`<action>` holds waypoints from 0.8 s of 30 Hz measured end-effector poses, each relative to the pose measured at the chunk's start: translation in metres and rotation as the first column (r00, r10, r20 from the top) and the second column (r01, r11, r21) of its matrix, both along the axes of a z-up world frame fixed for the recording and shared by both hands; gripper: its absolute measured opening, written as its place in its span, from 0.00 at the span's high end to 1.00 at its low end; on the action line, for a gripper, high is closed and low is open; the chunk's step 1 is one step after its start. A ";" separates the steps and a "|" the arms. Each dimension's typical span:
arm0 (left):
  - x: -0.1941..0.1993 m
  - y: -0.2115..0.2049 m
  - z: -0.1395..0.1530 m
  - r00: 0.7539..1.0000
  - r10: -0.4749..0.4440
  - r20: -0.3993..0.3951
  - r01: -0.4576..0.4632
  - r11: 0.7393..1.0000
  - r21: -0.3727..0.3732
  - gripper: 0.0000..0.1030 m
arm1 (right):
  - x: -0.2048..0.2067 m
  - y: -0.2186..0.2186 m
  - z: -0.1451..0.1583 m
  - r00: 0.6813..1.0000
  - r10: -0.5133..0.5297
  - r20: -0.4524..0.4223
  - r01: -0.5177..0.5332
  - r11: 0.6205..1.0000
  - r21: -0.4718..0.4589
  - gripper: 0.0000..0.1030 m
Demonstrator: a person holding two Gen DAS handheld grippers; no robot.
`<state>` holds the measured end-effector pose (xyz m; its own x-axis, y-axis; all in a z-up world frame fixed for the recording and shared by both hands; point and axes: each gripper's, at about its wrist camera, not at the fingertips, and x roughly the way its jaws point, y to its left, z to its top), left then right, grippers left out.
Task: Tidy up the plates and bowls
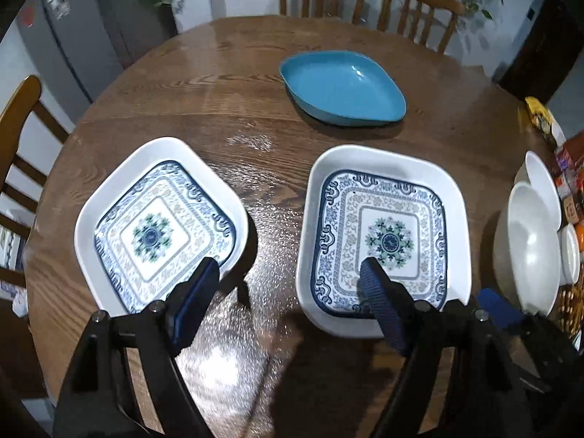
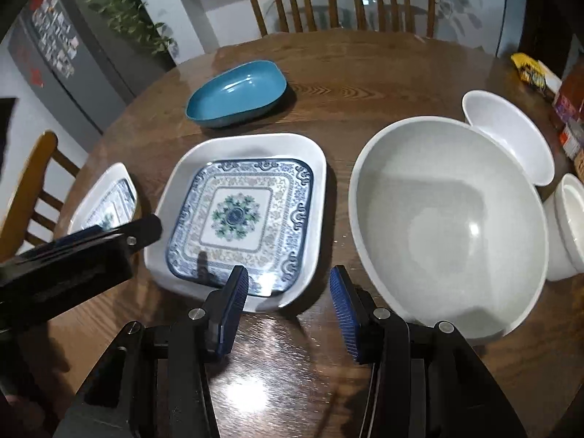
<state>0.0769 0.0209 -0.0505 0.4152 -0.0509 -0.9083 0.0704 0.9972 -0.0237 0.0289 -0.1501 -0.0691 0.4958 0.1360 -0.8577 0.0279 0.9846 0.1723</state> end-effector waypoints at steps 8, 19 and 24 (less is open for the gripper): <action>0.007 0.001 -0.012 0.999 -0.042 -0.026 0.042 0.999 0.009 0.25 | 0.010 0.013 -0.008 0.999 -0.018 -0.039 0.015 0.996 -0.083 0.54; -0.001 0.008 -0.006 0.996 -0.078 -0.050 0.073 0.992 -0.104 0.45 | 0.020 0.019 -0.014 0.997 -0.035 -0.068 0.027 0.993 -0.117 0.54; -0.010 0.026 0.015 0.997 -0.070 -0.034 0.061 0.974 -0.217 0.46 | 0.020 0.016 -0.011 0.997 -0.042 -0.065 0.036 0.994 -0.103 0.54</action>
<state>0.0671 0.0468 -0.0354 0.3671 -0.2736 -0.8890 0.1297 0.9615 -0.2423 0.0484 -0.1336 -0.0804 0.4398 0.0278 -0.8977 0.0748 0.9949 0.0674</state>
